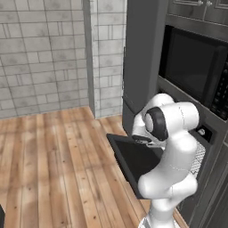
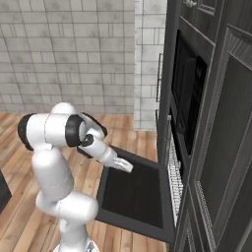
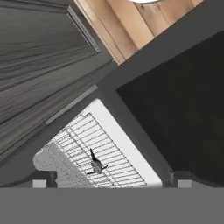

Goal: Place the fish on the bottom rack of the oven, and slide the tray back inside. Close the oven door.

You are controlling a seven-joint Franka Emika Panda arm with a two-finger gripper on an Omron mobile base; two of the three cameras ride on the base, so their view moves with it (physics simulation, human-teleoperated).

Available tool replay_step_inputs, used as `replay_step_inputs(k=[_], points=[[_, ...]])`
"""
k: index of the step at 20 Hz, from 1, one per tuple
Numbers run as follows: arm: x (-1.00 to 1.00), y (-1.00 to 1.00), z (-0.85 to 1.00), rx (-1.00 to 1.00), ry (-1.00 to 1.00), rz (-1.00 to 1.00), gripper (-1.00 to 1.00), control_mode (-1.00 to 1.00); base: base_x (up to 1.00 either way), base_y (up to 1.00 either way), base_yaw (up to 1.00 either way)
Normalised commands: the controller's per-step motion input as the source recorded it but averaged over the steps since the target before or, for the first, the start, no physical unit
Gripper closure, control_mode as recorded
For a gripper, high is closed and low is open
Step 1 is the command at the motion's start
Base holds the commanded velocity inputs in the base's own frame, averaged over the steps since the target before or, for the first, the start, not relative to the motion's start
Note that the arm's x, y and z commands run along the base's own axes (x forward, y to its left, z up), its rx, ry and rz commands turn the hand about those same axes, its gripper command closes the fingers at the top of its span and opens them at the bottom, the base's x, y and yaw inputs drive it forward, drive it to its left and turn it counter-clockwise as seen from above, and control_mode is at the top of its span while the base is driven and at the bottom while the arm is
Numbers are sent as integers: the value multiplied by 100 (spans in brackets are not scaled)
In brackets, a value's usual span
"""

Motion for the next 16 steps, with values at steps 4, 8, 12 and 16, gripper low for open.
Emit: replay_step_inputs(k=[4, 8, 12, 16], points=[[-50, 100, 93, -12, 10, 21, -100, -100, 0, 0, 0], [-24, 100, 100, -10, 16, 16, -100, -100, 0, 0, 0], [0, 100, 100, -10, 24, 11, -100, -100, 0, 0, 0], [3, 100, 100, -9, 21, 8, -100, -100, 0, 0, 0]])
